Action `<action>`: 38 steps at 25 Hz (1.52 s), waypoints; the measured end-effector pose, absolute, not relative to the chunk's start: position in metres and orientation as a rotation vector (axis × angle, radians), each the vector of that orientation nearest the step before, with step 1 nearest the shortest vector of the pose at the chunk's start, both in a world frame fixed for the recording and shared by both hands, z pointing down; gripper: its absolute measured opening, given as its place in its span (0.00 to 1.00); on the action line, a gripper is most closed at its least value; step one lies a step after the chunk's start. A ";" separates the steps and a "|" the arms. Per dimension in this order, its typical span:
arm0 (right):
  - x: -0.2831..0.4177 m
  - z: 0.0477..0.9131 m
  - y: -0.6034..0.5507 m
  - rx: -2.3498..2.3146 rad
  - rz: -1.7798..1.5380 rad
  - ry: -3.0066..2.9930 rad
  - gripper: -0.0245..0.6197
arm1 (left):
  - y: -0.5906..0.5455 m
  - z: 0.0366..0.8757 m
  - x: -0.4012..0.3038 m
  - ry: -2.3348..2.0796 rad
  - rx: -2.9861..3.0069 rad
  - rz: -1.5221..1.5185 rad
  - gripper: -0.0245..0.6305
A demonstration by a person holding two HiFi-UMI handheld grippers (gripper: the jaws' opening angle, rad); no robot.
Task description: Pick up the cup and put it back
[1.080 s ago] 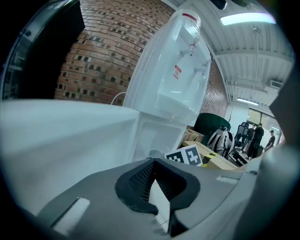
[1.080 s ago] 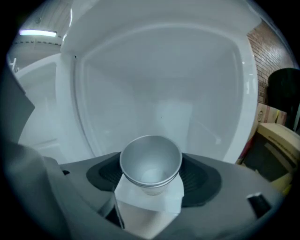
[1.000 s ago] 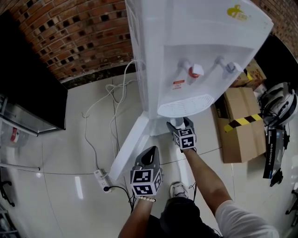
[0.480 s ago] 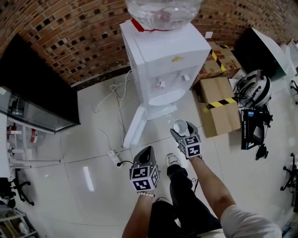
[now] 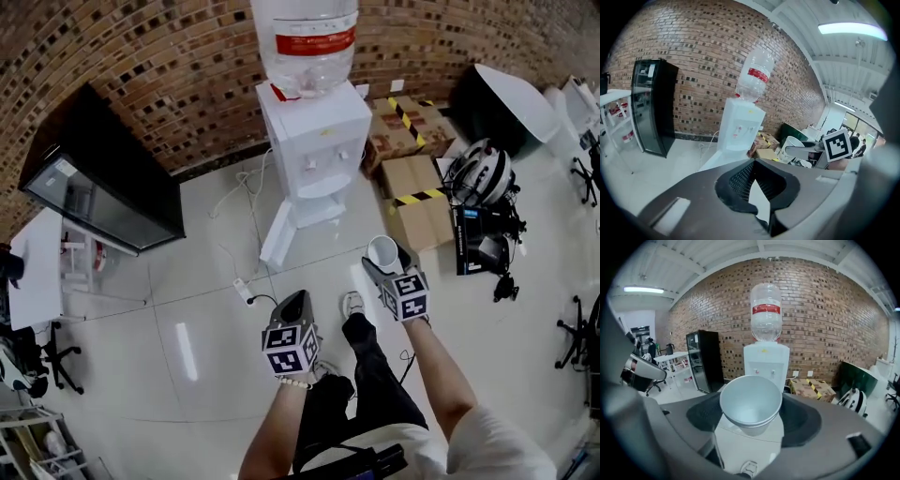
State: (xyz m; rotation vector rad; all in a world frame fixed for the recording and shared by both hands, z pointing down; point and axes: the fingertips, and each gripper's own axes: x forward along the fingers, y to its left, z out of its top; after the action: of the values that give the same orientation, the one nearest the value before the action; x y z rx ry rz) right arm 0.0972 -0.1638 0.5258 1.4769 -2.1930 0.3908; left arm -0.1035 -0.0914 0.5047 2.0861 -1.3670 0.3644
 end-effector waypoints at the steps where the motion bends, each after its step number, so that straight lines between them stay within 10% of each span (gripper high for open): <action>1: 0.094 0.510 -0.150 1.466 0.408 -2.210 0.62 | -0.083 0.494 -0.100 -1.360 2.102 0.364 0.05; 38: 0.192 0.314 0.106 1.319 0.240 -2.491 0.62 | 0.102 0.349 0.058 -1.489 2.229 0.277 0.05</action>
State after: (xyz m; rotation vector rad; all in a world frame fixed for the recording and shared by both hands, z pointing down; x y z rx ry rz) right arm 0.1921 0.1056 0.3137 1.3190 -2.4908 0.2397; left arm 0.0576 0.1017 0.3488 2.2287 -1.4894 0.2770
